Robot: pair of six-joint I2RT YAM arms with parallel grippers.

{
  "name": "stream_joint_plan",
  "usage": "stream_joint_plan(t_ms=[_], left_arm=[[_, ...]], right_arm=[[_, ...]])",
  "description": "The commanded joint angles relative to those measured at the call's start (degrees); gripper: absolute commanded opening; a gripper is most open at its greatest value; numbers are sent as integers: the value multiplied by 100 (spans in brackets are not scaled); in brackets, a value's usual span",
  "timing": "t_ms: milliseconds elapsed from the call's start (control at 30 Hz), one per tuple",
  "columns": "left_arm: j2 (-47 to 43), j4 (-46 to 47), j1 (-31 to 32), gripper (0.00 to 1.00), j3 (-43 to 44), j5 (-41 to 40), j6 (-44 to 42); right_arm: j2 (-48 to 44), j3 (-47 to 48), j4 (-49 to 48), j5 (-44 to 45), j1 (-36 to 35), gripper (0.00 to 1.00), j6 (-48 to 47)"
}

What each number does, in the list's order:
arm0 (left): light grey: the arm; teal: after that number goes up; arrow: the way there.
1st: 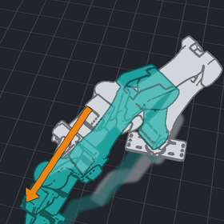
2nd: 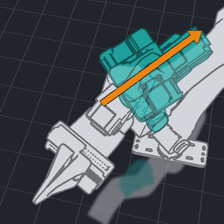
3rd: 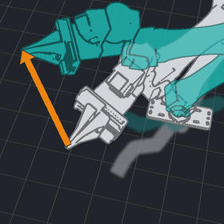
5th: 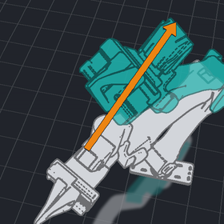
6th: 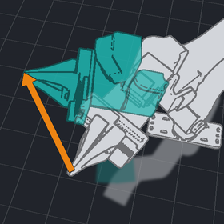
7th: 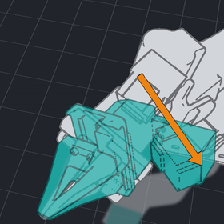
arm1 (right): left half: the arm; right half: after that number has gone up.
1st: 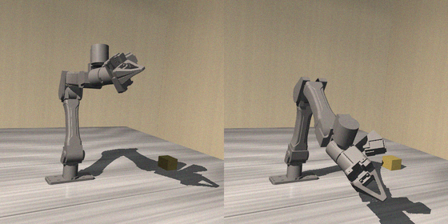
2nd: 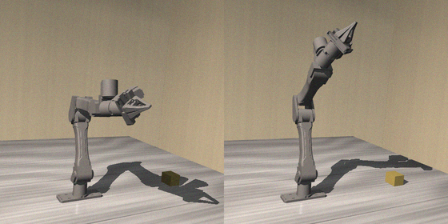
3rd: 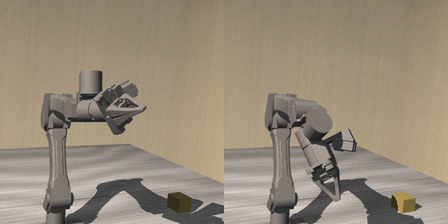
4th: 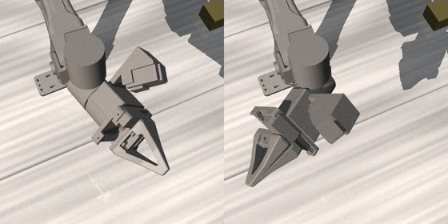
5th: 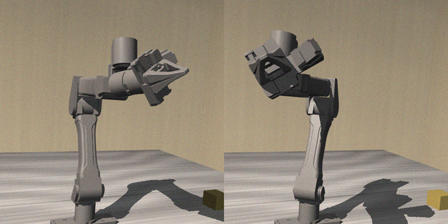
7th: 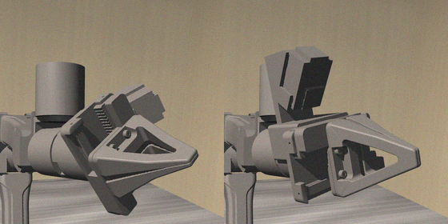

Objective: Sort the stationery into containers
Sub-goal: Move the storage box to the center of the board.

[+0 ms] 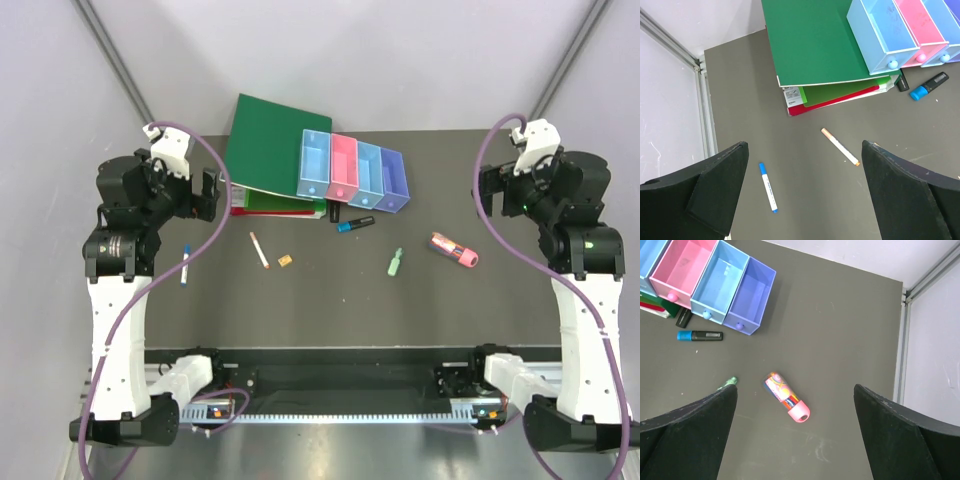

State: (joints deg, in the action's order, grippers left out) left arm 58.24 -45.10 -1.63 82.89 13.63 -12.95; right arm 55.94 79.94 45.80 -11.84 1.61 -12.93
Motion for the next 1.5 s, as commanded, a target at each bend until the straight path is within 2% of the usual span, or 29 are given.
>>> stream_joint_plan(t_ms=[0,333,500,633,700,733,767,933,1000,1167,1233,1333,1467], left_arm=[[-58,116,-4,99,-28,-27,91],[29,81,-4,99,-19,43,12],[881,-376,136,99,420,-105,56],[1356,-113,671,100,526,-483,135],[1742,-25,874,100,719,-974,126],[1883,10,1118,100,807,-1176,91],[2128,62,1277,100,929,-1744,56],[2858,528,2491,99,1299,-2681,-94],[3429,573,2675,99,1790,-2673,46],[5342,82,2782,99,4065,-2663,390],[5820,54,2826,99,4863,-2847,355],[6453,247,2870,99,5263,-3084,232],[6805,406,2887,100,5237,-3339,170]], right_arm=[[-48,136,-273,32,-82,100,18],[-66,-40,-448,-187,-73,100,-253],[320,-120,-546,-529,-73,97,132],[838,-110,-764,-873,-99,95,615],[1155,-119,-897,-908,-117,94,783],[1260,-110,-985,-917,-117,94,809],[1479,-84,-1029,-908,-117,94,818],[2183,153,-1205,-829,-291,94,643],[2561,311,-1301,-812,-310,94,651],[3368,496,-1653,-969,-345,93,687],[3598,584,-1794,-1014,-363,93,686],[4055,777,-1882,-1277,-407,90,660],[4460,830,-2250,-1462,-459,86,678]])
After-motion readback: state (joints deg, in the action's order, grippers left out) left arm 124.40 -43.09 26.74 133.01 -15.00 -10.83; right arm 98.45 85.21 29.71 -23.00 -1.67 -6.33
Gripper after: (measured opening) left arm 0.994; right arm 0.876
